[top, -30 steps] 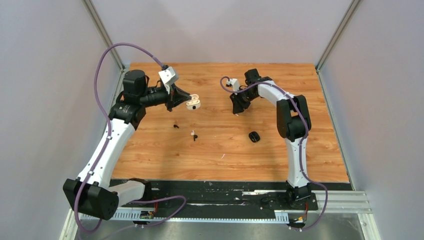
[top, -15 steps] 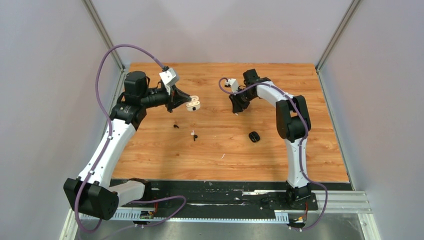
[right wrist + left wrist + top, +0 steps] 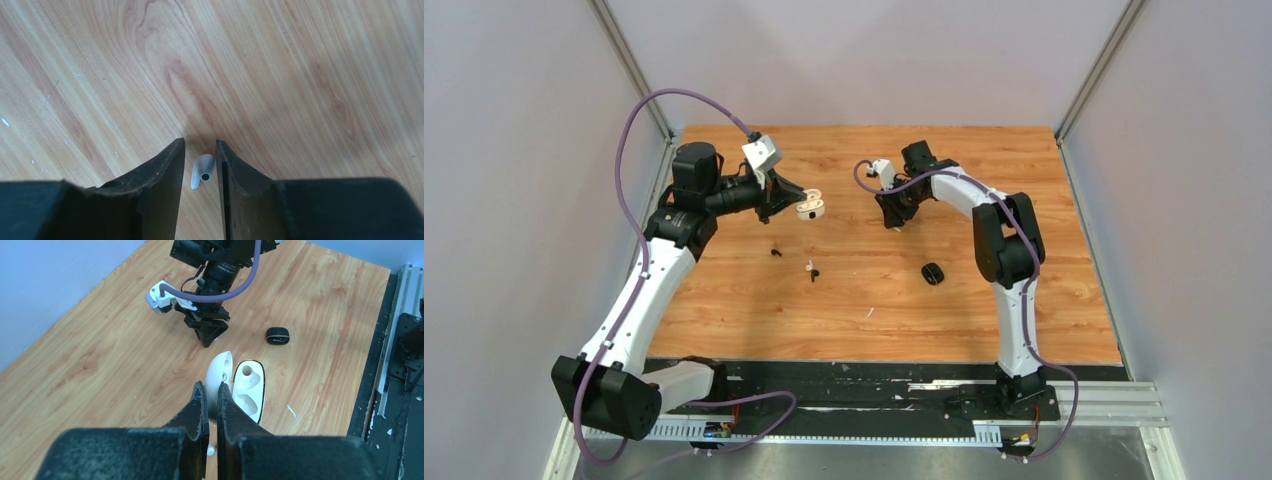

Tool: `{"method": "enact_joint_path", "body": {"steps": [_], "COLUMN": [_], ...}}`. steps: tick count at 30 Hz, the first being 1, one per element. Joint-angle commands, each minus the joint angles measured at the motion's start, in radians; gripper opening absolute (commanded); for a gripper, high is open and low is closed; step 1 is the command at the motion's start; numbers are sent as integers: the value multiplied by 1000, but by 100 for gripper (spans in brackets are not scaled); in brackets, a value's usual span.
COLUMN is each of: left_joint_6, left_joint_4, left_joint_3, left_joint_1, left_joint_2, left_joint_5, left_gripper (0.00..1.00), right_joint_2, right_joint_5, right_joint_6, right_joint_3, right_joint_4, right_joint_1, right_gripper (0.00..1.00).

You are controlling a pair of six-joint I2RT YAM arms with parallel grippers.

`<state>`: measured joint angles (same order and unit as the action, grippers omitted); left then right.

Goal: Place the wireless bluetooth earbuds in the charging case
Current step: Pick up the earbud from the center of the board.

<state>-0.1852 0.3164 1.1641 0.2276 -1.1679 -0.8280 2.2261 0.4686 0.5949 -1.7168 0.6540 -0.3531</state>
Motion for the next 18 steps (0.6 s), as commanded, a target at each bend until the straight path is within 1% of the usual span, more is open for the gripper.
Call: {"method": "enact_joint_path", "body": {"steps": [1, 10, 18], "left_joint_6": [6, 15, 35], "left_joint_4": [-39, -54, -76], "left_joint_3": [-7, -7, -9], "left_joint_1": [-2, -2, -2], "left_joint_2": [20, 8, -4], "left_joint_5": [0, -5, -10], "left_gripper": [0, 0, 0], "right_joint_2": [-26, -55, -70], "right_joint_5": [-51, -71, -85], "right_joint_6": [-26, -38, -32], "right_joint_3": [29, 55, 83], "right_joint_4": [-16, -26, -30], "right_joint_1": [-4, -2, 8], "right_gripper": [35, 36, 35]}}
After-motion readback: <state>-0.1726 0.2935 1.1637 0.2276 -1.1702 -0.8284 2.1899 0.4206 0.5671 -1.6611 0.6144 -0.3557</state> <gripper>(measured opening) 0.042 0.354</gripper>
